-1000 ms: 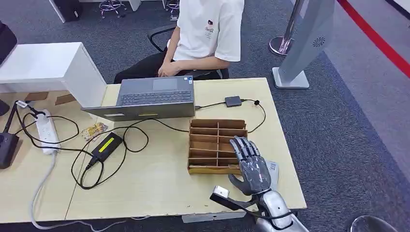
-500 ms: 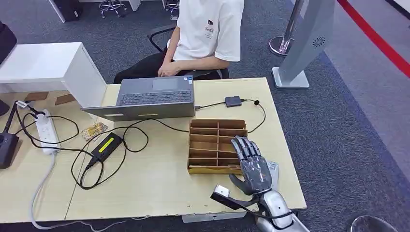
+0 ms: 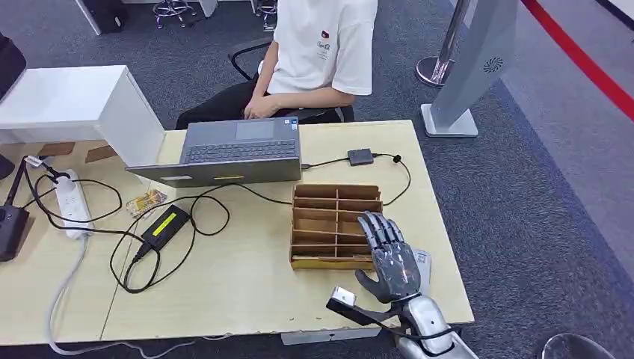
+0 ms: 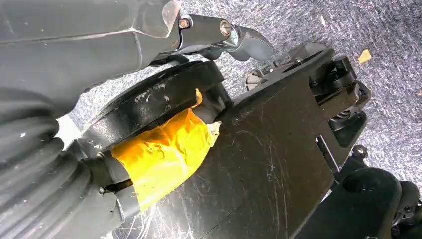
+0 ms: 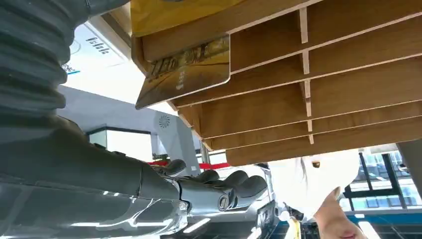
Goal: Pass the card to the sensor for recognition and then transmit it.
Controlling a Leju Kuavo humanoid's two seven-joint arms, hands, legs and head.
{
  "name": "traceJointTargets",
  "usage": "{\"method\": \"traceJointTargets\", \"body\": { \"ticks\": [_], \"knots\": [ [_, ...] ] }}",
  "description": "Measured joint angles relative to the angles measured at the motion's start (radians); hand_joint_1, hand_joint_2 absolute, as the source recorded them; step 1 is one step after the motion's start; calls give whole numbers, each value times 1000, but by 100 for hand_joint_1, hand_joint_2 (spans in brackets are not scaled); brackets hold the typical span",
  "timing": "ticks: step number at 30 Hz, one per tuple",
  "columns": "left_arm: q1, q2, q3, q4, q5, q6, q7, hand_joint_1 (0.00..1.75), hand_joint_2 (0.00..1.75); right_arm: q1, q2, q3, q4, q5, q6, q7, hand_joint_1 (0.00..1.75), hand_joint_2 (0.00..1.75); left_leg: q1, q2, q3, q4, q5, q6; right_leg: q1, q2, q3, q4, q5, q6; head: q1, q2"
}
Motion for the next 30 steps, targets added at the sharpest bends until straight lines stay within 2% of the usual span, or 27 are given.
{"method": "traceJointTargets", "body": {
  "ticks": [2, 3, 12, 30],
  "knots": [
    [0, 0, 0, 0, 0, 0, 0, 0, 175, 0, 0, -1, 0, 0, 0, 0, 7, 175, 0, 0, 0, 0, 0, 0, 0, 0, 0, 0, 0, 0, 0, 0],
    [0, 0, 0, 0, 0, 0, 0, 0, 175, 0, 0, -1, 0, 0, 0, 0, 175, 175, 0, 0, 0, 0, 0, 0, 0, 0, 0, 0, 0, 0, 0, 0],
    [0, 0, 0, 0, 2, 0, 0, 0, 175, 6, 0, -16, -2, -74, 18, -40, 175, 175, 0, 0, 0, 0, 0, 0, 0, 0, 0, 0, 0, 0, 0, 0],
    [0, 0, 0, 0, 5, -2, -1, 0, 175, 6, 0, -22, -8, -88, 42, -54, 175, 175, 0, 0, 0, 0, 0, 0, 0, 0, 0, 0, 0, 0, 0, 0]
  ]
}}
